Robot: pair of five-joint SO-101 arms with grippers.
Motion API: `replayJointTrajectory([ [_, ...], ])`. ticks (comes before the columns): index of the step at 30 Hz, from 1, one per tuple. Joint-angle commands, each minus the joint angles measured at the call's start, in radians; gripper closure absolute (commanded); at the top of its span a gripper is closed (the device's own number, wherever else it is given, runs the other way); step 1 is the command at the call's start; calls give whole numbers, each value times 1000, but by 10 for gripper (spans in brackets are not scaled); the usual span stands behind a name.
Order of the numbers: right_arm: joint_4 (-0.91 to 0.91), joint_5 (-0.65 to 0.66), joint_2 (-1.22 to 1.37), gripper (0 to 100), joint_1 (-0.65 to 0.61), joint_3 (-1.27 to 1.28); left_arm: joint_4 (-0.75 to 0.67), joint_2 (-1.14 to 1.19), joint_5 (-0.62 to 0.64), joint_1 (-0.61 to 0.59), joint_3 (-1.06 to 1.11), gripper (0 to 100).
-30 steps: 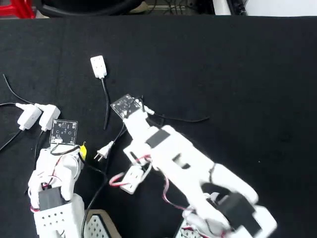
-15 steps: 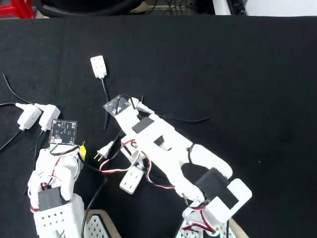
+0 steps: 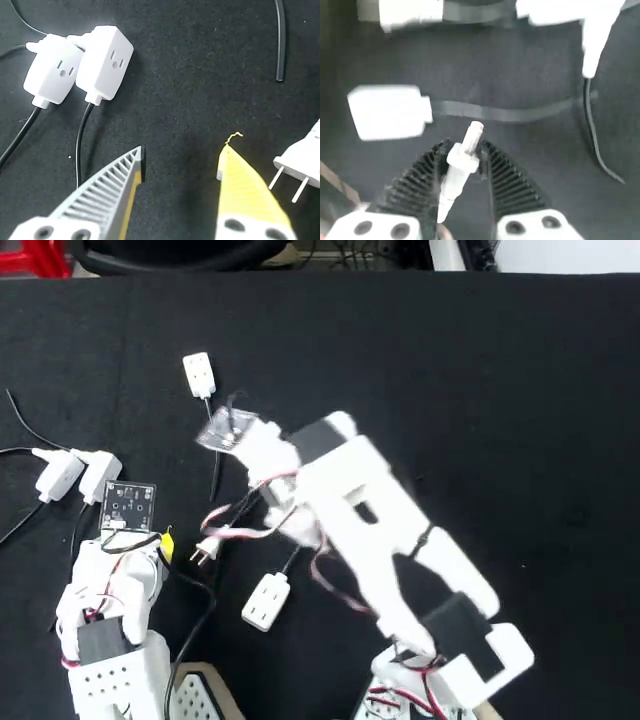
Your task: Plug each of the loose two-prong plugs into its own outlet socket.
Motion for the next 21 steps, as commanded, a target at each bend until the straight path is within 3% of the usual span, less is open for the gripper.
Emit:
replayJointTrajectory([
  [1, 64, 387, -18, 985, 222, 7, -23, -2, -12, -7, 19, 758],
  [5, -129, 641, -35, 985, 350, 222, -23, -2, -12, -5, 19, 758],
  [9, -348, 724, -81, 985, 364, 475, -23, -2, -12, -7, 19, 758],
  [14, -546, 718, -134, 983, 325, 659, -23, -2, -12, -7, 19, 758],
  [21, -654, 503, -176, 963, 279, 688, -26, -2, -12, -7, 19, 758],
])
